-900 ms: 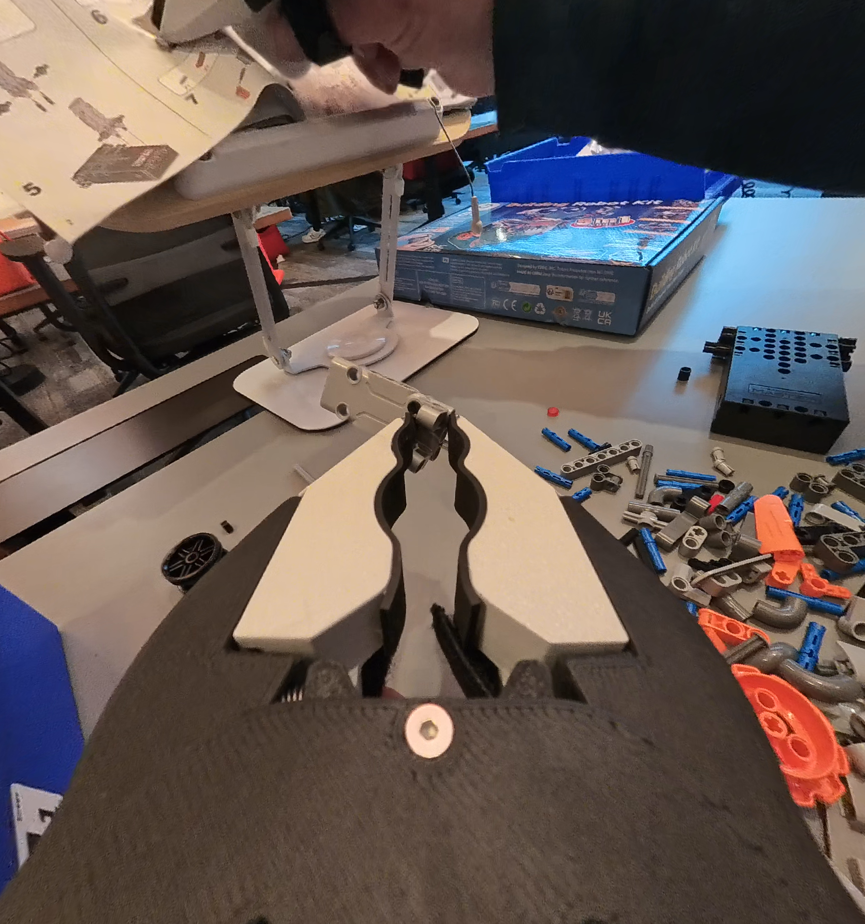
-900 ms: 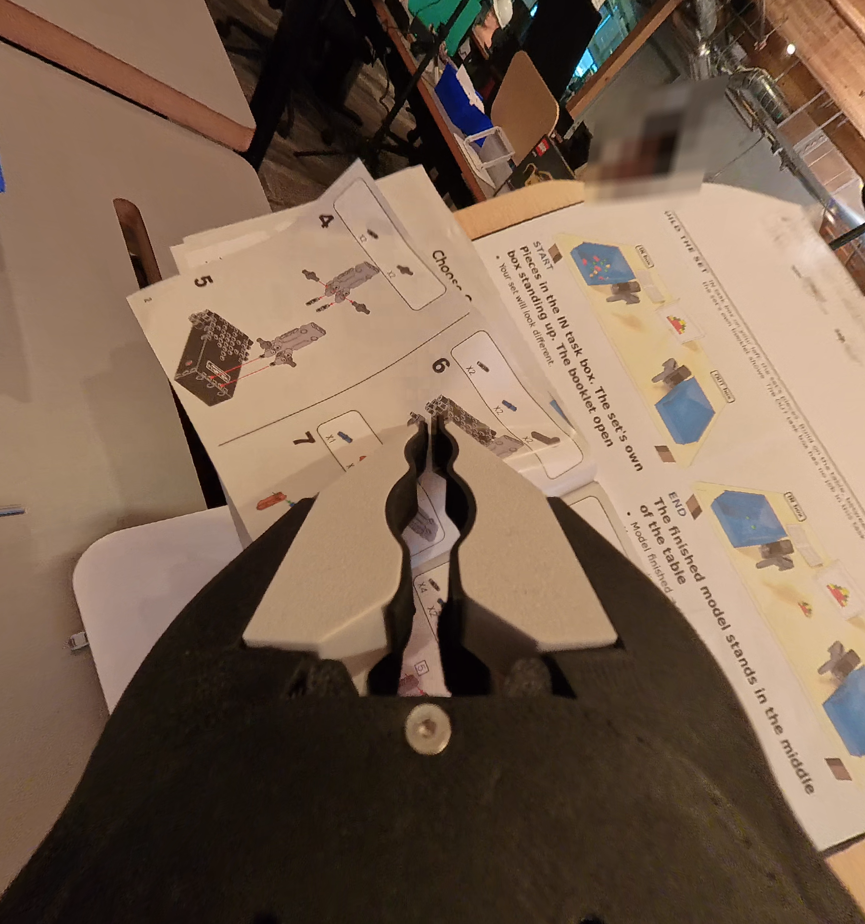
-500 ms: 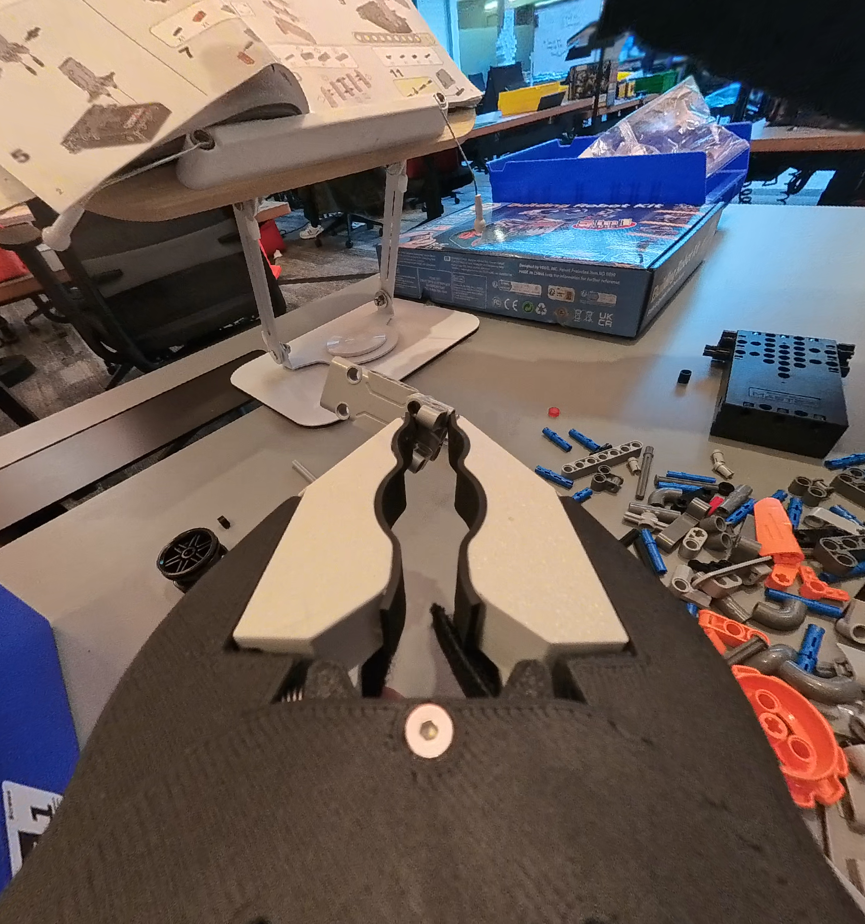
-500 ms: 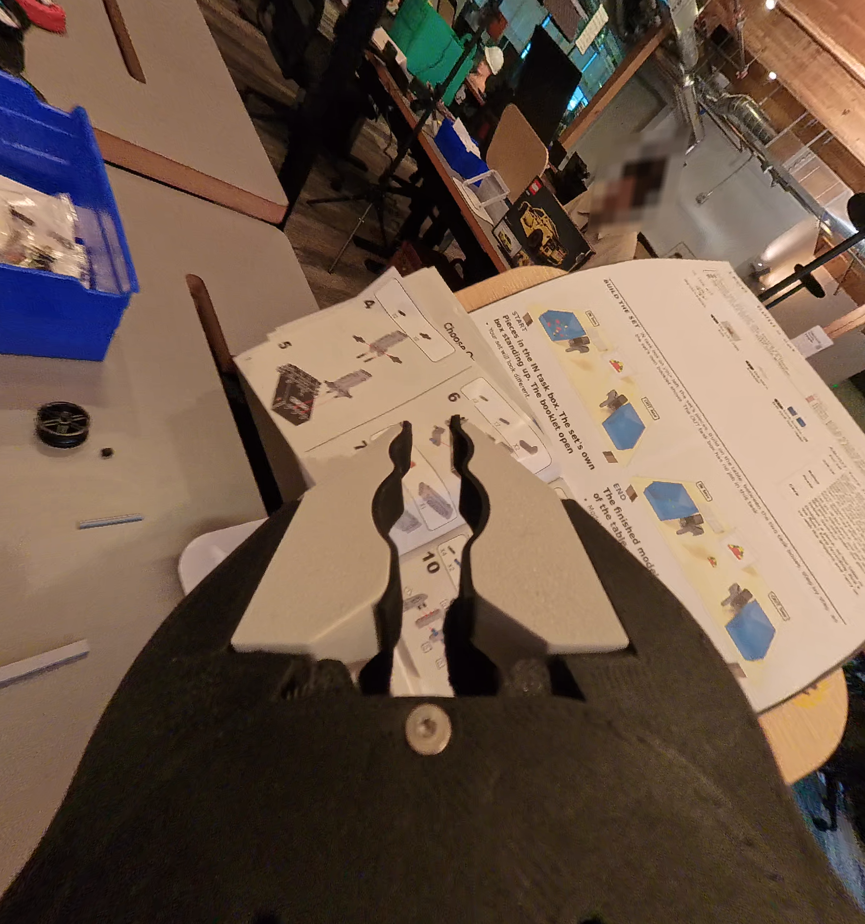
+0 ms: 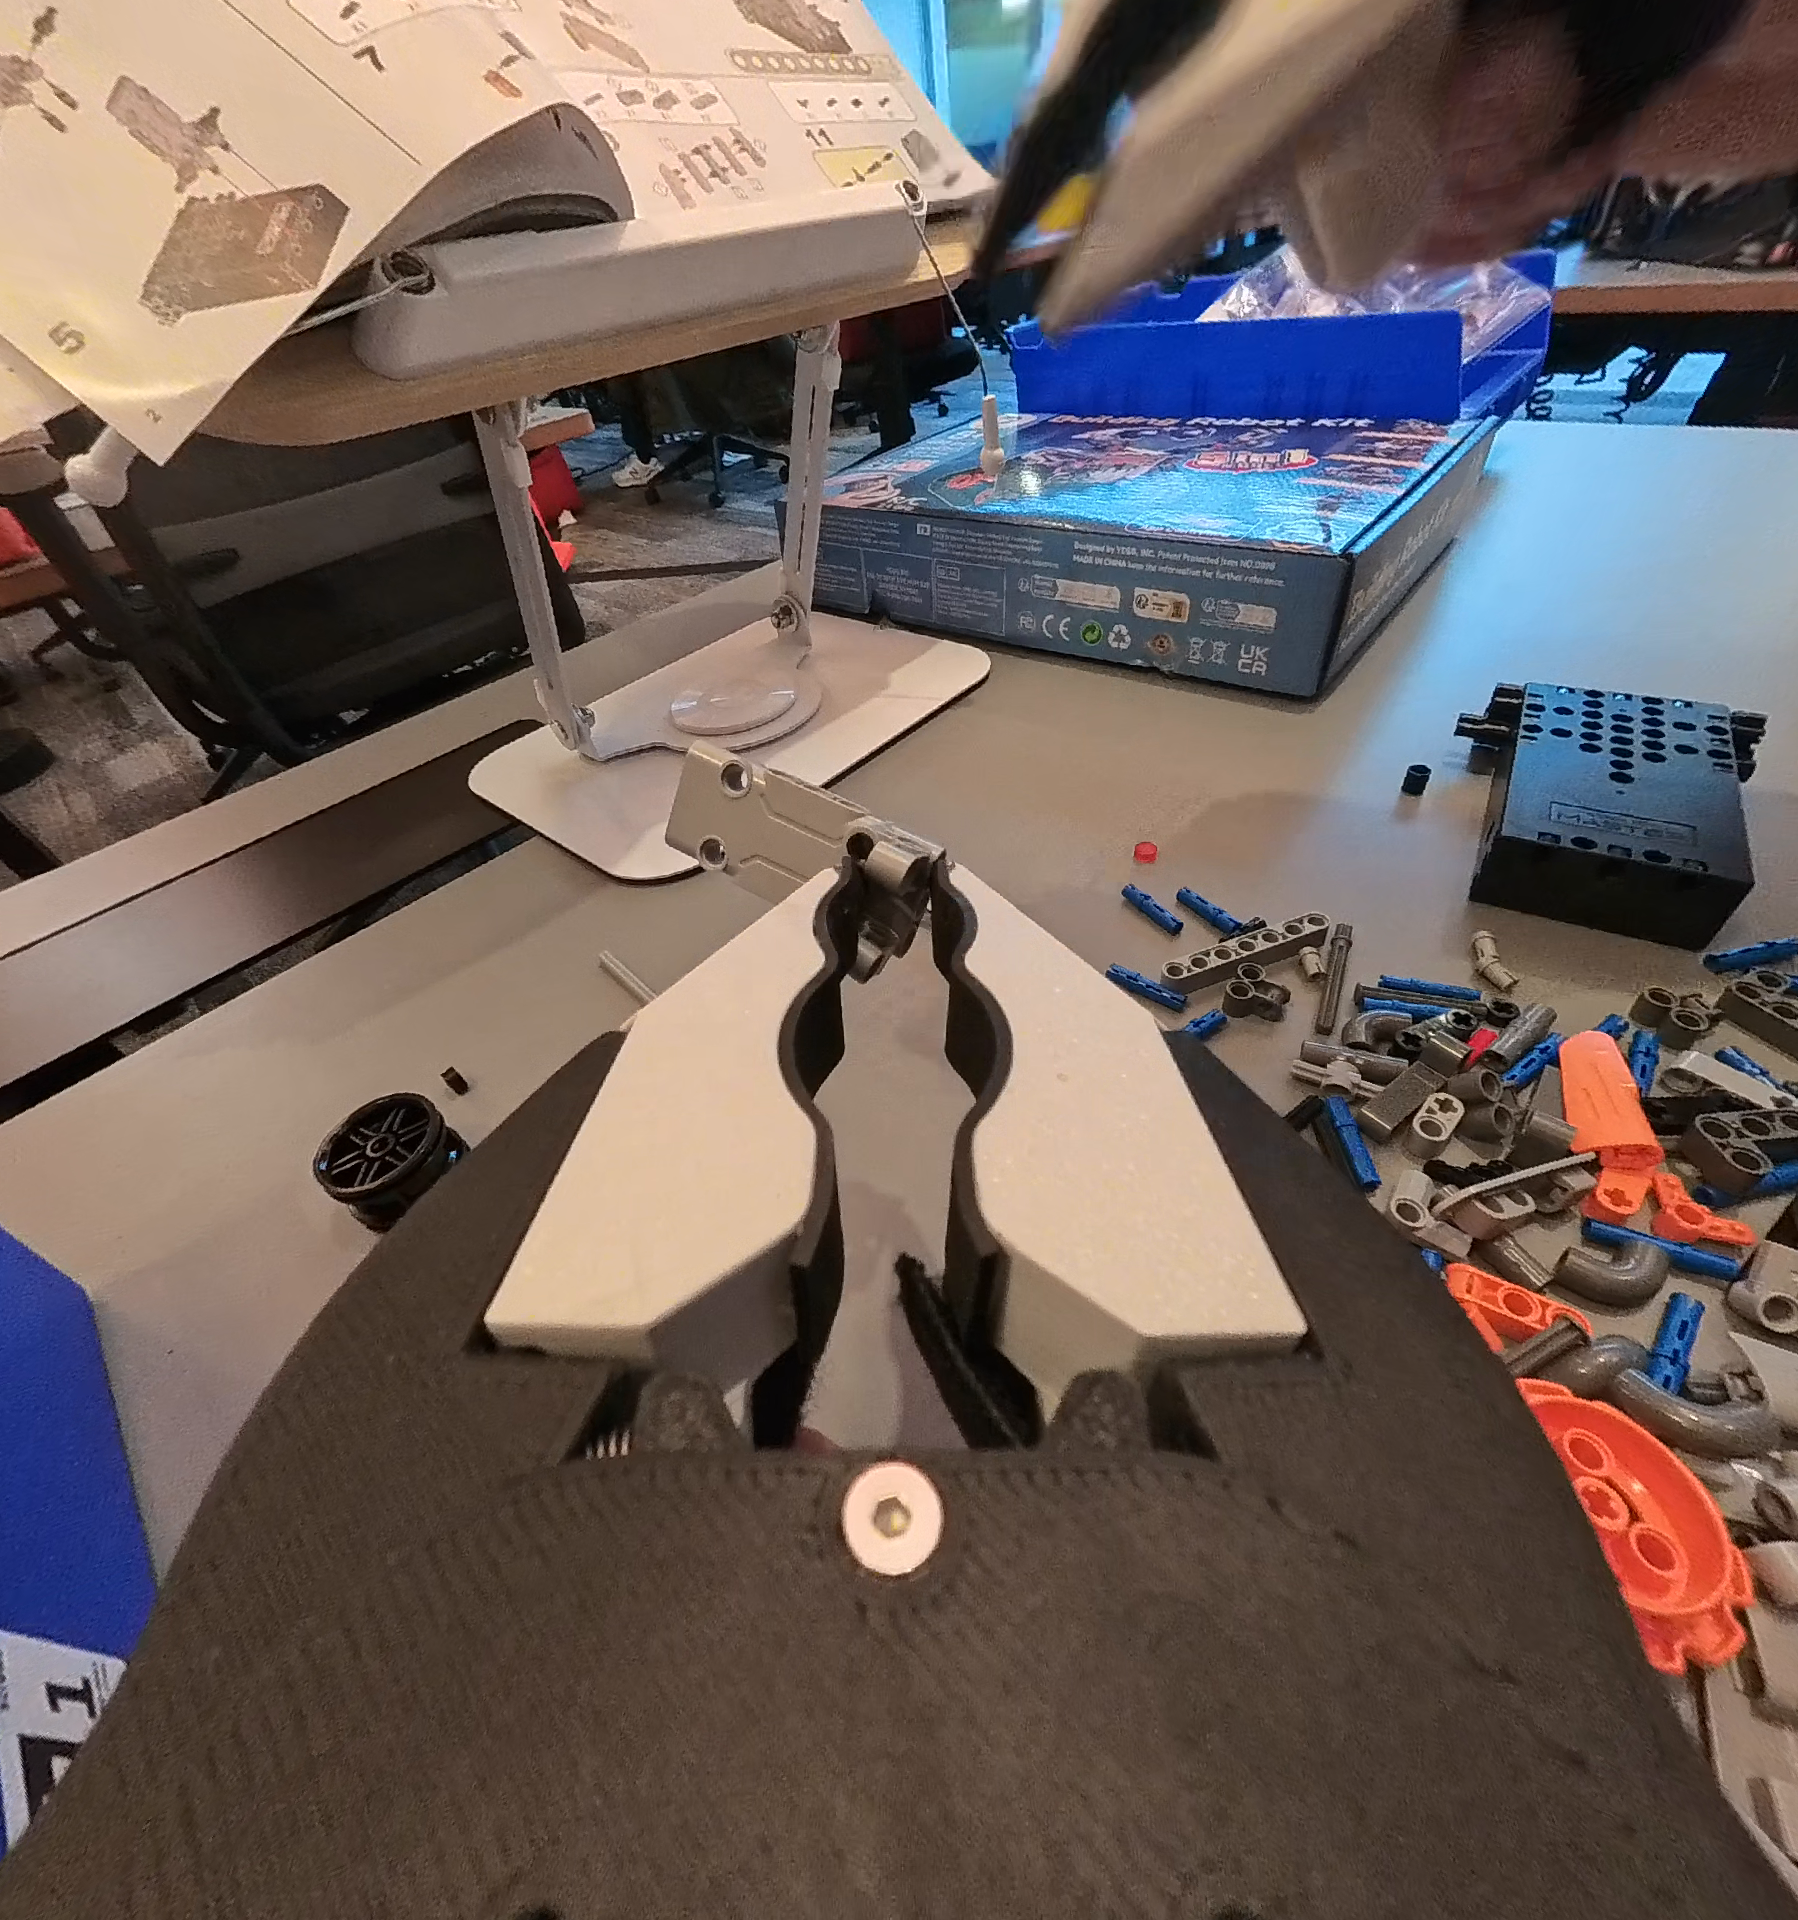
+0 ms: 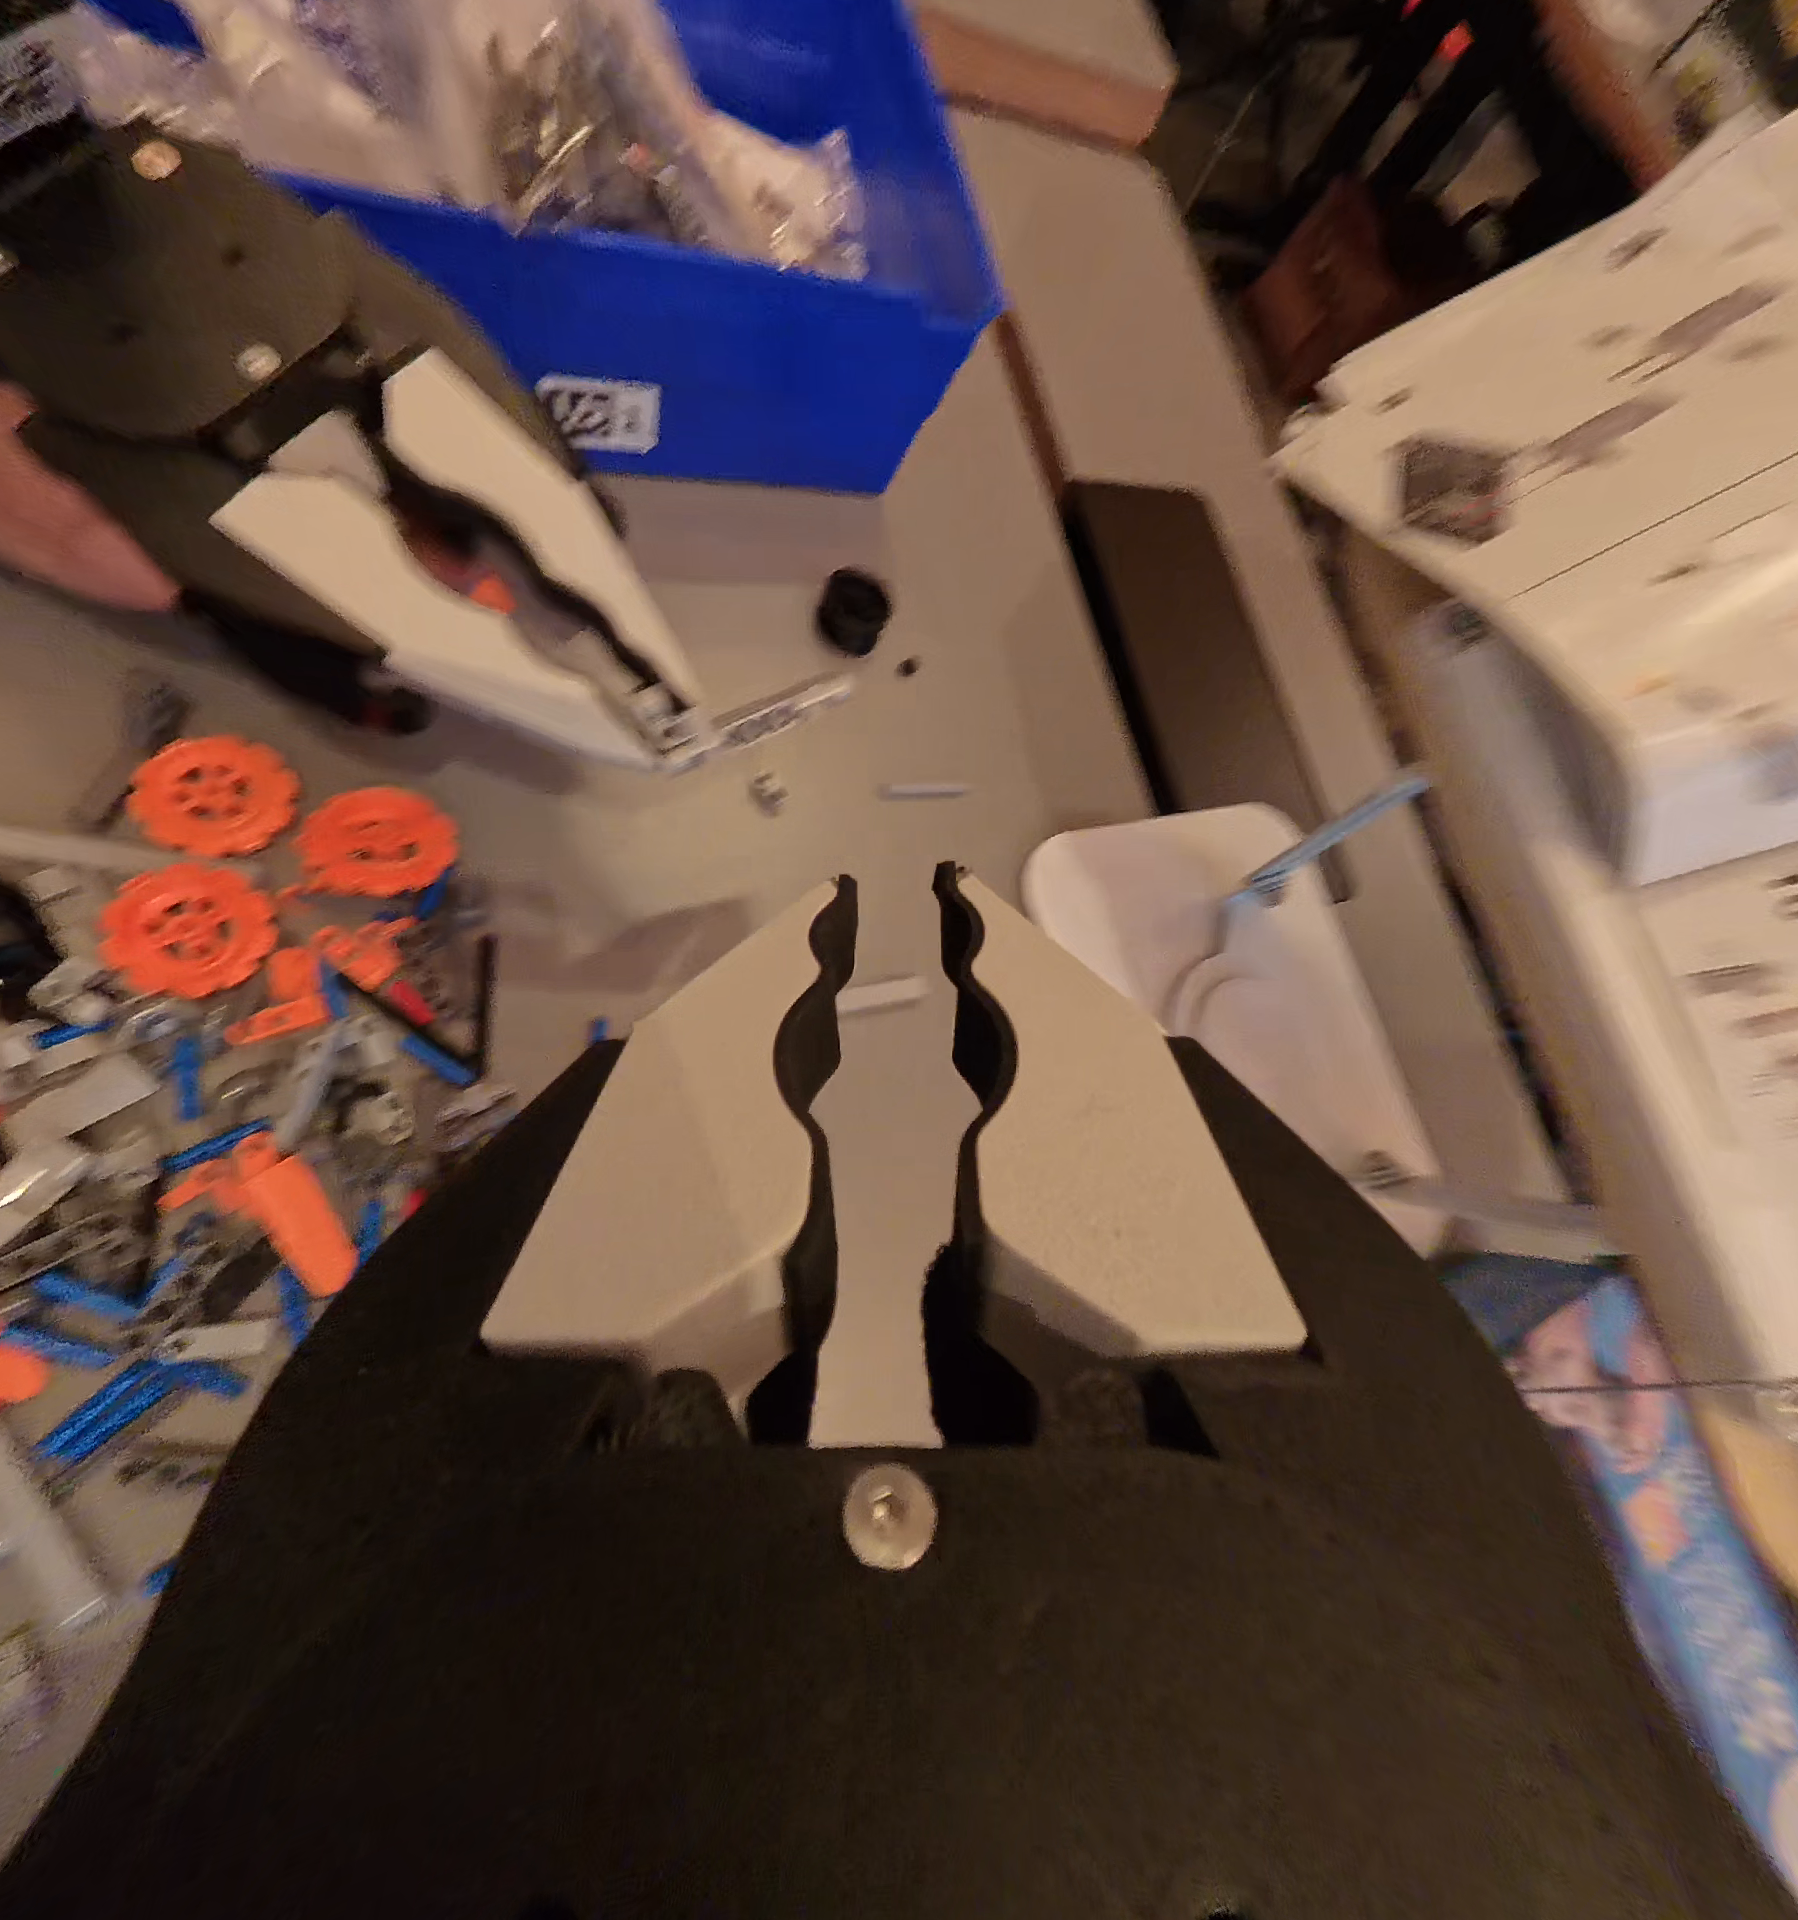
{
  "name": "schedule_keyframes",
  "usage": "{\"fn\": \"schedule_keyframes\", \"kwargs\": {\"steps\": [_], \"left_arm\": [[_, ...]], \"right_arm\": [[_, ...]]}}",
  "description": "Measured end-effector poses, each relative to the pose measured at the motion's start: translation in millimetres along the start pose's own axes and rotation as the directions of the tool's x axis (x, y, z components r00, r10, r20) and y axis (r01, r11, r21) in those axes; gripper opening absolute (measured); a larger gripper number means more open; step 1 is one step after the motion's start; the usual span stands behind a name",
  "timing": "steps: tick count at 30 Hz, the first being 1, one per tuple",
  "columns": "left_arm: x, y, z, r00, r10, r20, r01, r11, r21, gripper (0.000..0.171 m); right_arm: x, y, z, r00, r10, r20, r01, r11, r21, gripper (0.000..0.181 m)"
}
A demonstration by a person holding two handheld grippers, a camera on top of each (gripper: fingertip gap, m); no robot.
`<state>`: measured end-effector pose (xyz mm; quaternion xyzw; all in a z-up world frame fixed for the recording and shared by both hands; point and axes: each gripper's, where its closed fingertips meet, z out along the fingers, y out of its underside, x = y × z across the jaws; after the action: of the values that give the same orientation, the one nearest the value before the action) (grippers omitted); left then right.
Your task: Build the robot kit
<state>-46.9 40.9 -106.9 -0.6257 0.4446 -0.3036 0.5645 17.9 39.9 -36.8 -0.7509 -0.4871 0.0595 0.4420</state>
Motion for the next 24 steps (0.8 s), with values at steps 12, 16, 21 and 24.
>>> {"fn": "schedule_keyframes", "kwargs": {"steps": [12,16,21,24], "left_arm": [[1.9,1.3,1.0,1.000,0.008,-0.006,-0.008,1.000,-0.008,0.011],[2.4,1.5,1.2,1.000,0.012,-0.007,-0.012,1.000,-0.010,0.011],[3.0,1.6,1.5,1.000,0.015,-0.007,-0.016,1.000,-0.011,0.011],[3.5,1.7,1.6,1.000,0.019,-0.007,-0.019,1.000,-0.012,0.011]], "right_arm": [[-82.3,73.8,-17.6,0.969,0.197,0.147,-0.183,0.978,-0.101,0.016],[-101.5,93.4,-31.0,0.958,0.236,0.164,-0.213,0.966,-0.147,0.016],[-129.4,115.5,-49.0,0.938,0.287,0.196,-0.247,0.947,-0.204,0.015],[-142.8,128.2,-59.4,0.929,0.315,0.194,-0.268,0.935,-0.233,0.015]]}}
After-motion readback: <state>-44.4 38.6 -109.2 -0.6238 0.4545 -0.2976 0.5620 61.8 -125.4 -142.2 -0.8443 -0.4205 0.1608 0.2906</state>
